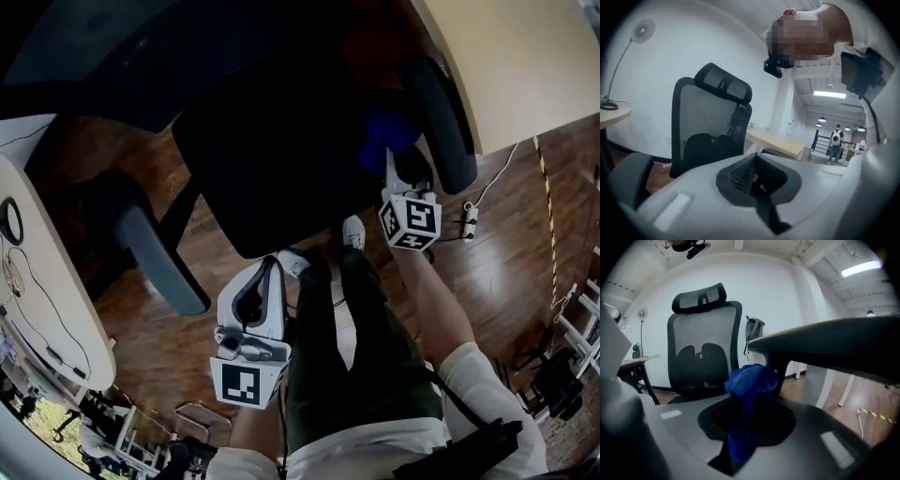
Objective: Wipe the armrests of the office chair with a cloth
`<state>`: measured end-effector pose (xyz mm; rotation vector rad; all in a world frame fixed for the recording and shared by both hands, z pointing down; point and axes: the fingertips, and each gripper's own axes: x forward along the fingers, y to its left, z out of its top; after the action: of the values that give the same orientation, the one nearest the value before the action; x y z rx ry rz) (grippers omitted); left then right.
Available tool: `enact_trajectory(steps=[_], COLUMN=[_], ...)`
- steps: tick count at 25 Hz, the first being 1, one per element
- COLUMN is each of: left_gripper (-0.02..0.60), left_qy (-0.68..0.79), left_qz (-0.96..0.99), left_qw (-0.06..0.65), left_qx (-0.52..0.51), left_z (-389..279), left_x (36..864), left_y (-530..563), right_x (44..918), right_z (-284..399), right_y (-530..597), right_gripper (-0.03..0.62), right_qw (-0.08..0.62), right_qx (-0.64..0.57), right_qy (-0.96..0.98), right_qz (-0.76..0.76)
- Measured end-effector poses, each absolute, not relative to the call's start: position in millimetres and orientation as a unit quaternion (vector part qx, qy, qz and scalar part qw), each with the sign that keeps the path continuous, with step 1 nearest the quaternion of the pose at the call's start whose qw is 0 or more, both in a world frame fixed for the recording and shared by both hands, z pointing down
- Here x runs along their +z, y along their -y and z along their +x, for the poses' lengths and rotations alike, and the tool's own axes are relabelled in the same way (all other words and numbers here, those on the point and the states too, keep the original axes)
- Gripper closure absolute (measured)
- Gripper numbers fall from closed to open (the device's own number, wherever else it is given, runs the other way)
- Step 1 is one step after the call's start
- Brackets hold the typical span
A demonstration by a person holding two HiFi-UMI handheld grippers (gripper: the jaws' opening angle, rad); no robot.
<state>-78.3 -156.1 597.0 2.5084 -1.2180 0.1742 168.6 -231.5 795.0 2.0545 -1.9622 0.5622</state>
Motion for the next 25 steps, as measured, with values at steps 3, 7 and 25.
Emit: enact_trajectory(steps=[3,7,25], left_gripper=[0.581,0.581,0.581], left_qy=[0.419,0.443,0.478], left_qz=[0.886,0.873,0.878], left_qw=[0.178,0.187,0.014], left_qx=[0.087,0.084,0.013], left_z=[-78,-85,-134], left_x=[611,614,308], left_y=[144,148,110], right_x=[830,920,308], right_z=[183,189,53], right_y=[265,284,118], right_gripper=[0.507,0.507,0.507], right_qw=[0.162,0.259,-0.055], right_qx=[0.183,0.255,0.044], right_qy=[0.657,0.651,0.88], right_qz=[0.713,0.667,0.47])
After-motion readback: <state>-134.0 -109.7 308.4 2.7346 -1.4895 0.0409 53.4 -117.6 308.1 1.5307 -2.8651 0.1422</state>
